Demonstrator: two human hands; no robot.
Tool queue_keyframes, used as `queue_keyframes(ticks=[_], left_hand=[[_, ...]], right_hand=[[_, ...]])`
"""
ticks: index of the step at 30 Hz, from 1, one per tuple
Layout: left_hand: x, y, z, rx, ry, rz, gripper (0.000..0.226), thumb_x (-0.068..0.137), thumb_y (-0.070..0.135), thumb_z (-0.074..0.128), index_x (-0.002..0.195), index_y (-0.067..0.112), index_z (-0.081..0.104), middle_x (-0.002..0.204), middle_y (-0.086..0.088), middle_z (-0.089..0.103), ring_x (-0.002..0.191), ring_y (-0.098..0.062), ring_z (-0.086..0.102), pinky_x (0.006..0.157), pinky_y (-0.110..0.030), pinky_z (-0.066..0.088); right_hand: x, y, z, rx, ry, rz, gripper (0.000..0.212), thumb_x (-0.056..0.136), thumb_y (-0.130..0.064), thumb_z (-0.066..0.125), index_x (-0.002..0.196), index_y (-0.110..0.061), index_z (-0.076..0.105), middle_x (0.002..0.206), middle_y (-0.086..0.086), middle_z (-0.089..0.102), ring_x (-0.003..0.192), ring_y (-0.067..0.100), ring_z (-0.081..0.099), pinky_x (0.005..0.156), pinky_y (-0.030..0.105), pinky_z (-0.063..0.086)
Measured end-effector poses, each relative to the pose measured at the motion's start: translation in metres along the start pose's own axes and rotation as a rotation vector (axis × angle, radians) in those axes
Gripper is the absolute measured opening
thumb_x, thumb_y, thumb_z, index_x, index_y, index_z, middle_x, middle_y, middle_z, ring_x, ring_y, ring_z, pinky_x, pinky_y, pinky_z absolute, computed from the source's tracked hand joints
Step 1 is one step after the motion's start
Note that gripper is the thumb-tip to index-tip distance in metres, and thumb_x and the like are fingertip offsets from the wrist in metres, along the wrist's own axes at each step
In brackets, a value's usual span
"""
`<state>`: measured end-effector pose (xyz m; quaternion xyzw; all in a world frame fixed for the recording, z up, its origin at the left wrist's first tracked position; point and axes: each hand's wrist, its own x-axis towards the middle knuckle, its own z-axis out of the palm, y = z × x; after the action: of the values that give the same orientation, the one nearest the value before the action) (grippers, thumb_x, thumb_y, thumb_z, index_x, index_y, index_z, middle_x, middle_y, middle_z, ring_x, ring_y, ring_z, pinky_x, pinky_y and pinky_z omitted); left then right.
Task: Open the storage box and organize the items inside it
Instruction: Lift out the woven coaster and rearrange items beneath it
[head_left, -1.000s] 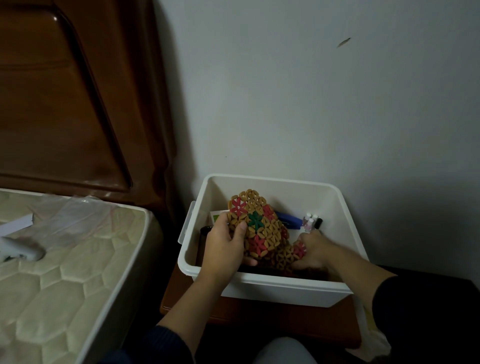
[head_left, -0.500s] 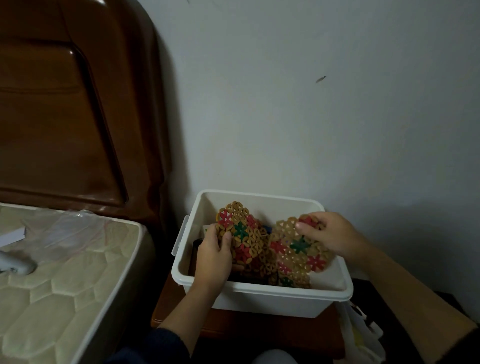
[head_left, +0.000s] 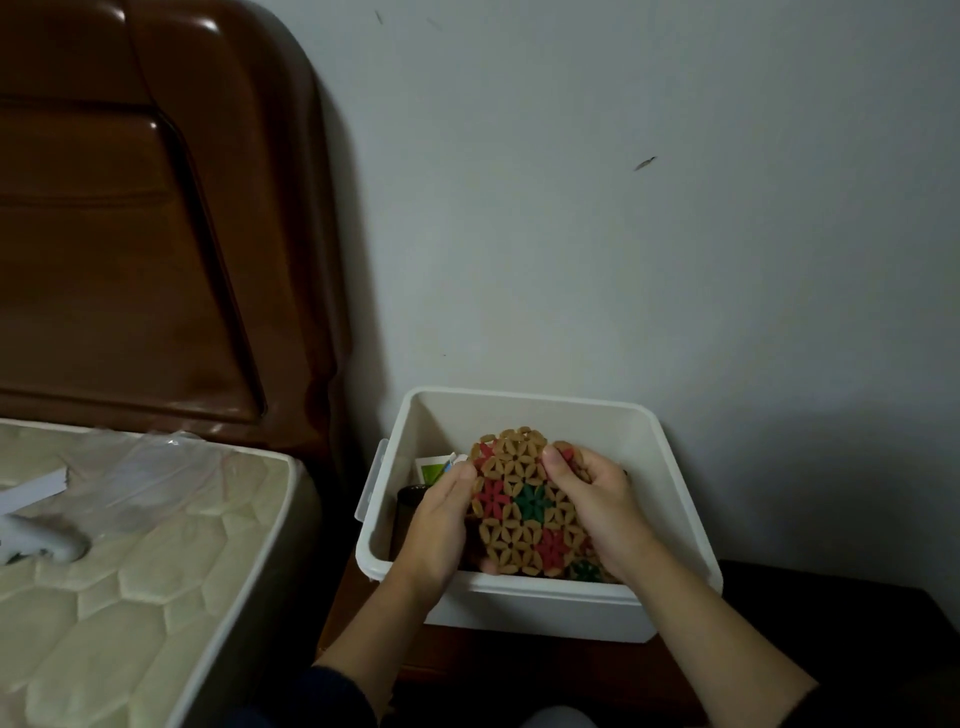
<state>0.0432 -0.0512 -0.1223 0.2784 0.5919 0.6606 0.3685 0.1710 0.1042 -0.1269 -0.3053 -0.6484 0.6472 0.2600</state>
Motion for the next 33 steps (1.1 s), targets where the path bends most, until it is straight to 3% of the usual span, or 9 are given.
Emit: queue_keyframes(ticks=[4,7,9,14,16,20,25,31,33], left_hand=[[-0.001,0.001,0.002,-0.06,-0.052,-0.056,0.046,0.11,0.058,0.038,0.133,0.035,0.07,0.131,0.005,0.074,0.122,-0.015,0.07,0.092,-0.035,0.06],[-0.002,-0.001,0.003,-0.035,-0.07,-0.075,0.031,0.102,0.04,0.064,0.131,0.028,0.065,0.121,-0.005,0.076,0.104,-0.029,0.077,0.056,-0.033,0.061],[-0.001,-0.006,0.001,-0.005,-0.08,-0.058,0.03,0.104,0.026,0.066,0.133,0.025,0.059,0.12,-0.007,0.076,0.099,-0.031,0.078,0.049,-0.029,0.057],[0.0,-0.009,0.0,0.002,-0.083,-0.051,0.028,0.106,0.023,0.061,0.133,0.028,0.058,0.118,-0.003,0.077,0.1,-0.029,0.078,0.049,-0.028,0.058],[0.001,-0.009,-0.001,-0.015,-0.065,-0.047,0.026,0.107,0.022,0.059,0.132,0.029,0.058,0.116,-0.001,0.078,0.097,-0.029,0.079,0.048,-0.029,0.059],[0.002,-0.01,-0.002,-0.072,0.008,-0.016,0.024,0.108,0.024,0.057,0.132,0.028,0.057,0.118,-0.002,0.077,0.095,-0.032,0.079,0.049,-0.033,0.061],[0.003,-0.013,-0.003,-0.092,0.005,0.008,0.026,0.108,0.024,0.058,0.133,0.03,0.056,0.117,0.003,0.076,0.099,-0.033,0.078,0.052,-0.038,0.064],[0.005,-0.014,-0.005,-0.103,-0.018,-0.014,0.032,0.107,0.022,0.059,0.139,0.029,0.057,0.123,-0.001,0.075,0.106,-0.032,0.077,0.061,-0.045,0.066],[0.005,-0.013,-0.005,-0.106,-0.016,-0.017,0.031,0.108,0.022,0.058,0.138,0.027,0.058,0.125,-0.004,0.074,0.107,-0.032,0.077,0.064,-0.048,0.067]], right_hand=[[0.003,0.014,0.005,-0.093,0.105,-0.133,0.03,0.091,-0.064,0.071,0.105,-0.039,0.08,0.105,-0.009,0.08,0.101,0.008,0.076,0.093,0.043,0.063],[0.008,0.02,0.005,-0.147,0.189,-0.229,0.022,0.095,-0.059,0.07,0.107,-0.043,0.077,0.106,-0.015,0.079,0.101,0.002,0.074,0.092,0.038,0.062],[0.012,0.022,0.006,-0.184,0.23,-0.291,0.017,0.098,-0.052,0.068,0.11,-0.042,0.076,0.111,-0.019,0.077,0.107,0.0,0.071,0.095,0.034,0.059],[0.014,0.023,0.01,-0.244,0.238,-0.313,0.039,0.107,-0.055,0.05,0.138,-0.039,0.066,0.133,-0.033,0.065,0.129,-0.011,0.057,0.108,0.022,0.048],[0.014,0.024,0.009,-0.173,0.233,-0.255,0.04,0.106,-0.058,0.049,0.141,-0.044,0.061,0.135,-0.034,0.062,0.13,-0.012,0.054,0.111,0.024,0.047],[0.013,0.025,0.007,-0.07,0.169,-0.173,0.046,0.099,-0.062,0.056,0.141,-0.042,0.062,0.139,-0.02,0.065,0.131,-0.001,0.059,0.112,0.041,0.052],[0.013,0.024,0.013,-0.146,0.08,-0.204,0.042,0.105,-0.051,0.056,0.148,-0.048,0.054,0.143,-0.028,0.06,0.134,-0.007,0.053,0.116,0.035,0.047],[0.011,0.021,0.013,-0.142,0.095,-0.272,0.045,0.101,-0.056,0.059,0.145,-0.048,0.056,0.141,-0.023,0.063,0.132,-0.002,0.058,0.106,0.027,0.052],[0.01,0.021,0.011,-0.084,0.135,-0.233,0.045,0.096,-0.064,0.061,0.139,-0.05,0.06,0.138,-0.016,0.066,0.12,0.005,0.067,0.094,0.031,0.059]])
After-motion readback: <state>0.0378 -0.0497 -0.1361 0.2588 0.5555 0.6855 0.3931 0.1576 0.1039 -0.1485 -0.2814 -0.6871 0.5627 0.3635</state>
